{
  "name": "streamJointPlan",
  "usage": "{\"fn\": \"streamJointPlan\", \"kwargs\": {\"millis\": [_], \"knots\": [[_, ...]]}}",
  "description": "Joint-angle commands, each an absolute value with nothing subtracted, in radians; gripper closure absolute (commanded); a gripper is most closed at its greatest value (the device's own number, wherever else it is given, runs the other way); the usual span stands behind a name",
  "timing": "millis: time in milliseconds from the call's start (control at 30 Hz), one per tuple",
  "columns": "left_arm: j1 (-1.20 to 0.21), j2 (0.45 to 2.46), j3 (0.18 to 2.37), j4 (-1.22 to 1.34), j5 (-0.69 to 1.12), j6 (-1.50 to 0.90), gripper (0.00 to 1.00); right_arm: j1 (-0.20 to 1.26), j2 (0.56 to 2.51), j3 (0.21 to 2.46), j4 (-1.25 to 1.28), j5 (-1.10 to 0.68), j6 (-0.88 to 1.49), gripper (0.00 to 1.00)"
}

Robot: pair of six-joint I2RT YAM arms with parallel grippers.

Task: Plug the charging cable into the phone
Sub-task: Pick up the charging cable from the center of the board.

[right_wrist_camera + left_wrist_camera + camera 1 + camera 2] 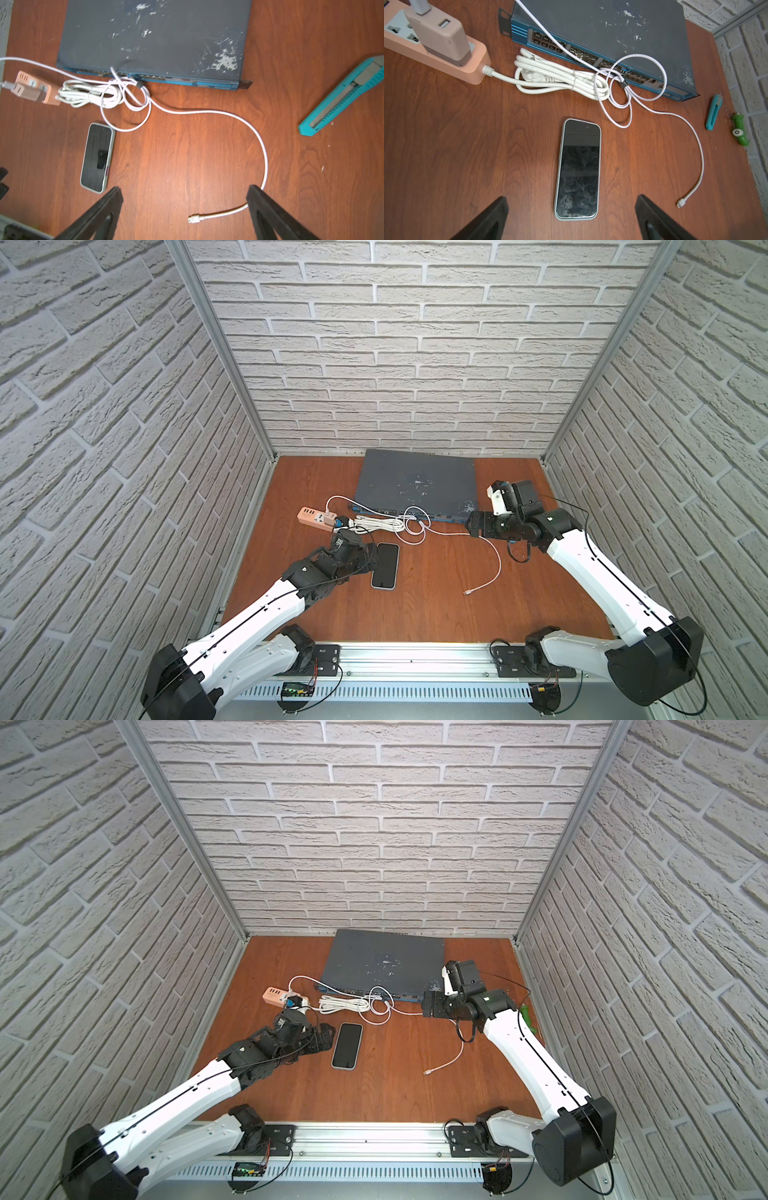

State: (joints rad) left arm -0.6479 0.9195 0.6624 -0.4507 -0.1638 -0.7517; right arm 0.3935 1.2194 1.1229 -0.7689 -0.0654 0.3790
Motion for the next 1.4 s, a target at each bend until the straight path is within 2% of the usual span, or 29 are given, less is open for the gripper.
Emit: {"fn": "streamJointPlan", "kwargs": {"millis": [0,333,733,1000,1167,1367], "knots": [[-0.655,0.902,0.653,-0.465,-0.187,-0.763,0.02,0.426,1.176,1.133,-0.821,-0.087,0.348,0.04],[-0.699,0.902,0.649,-0.466,-0.240,-0.789,0.02,0.473,1.139,1.036,-0.802,-0.126,0.344,0.06],[-0.822,1.066,0.714,-0.463,-0.320,-0.794,0.02,0.488,1.056,0.843,-0.835,0.127,0.559,0.14],[-0.864,1.146,0.773,-0.463,-0.333,-0.764,0.02,0.488,1.117,0.696,-0.740,0.140,0.721,0.22],[-0.866,1.144,0.779,-0.491,-0.369,-0.777,0.02,0.489,1.210,0.692,-0.696,0.151,0.755,0.29],[-0.866,1.123,0.775,-0.519,-0.407,-0.790,0.02,0.488,1.278,0.683,-0.631,0.179,0.818,0.31]]}}
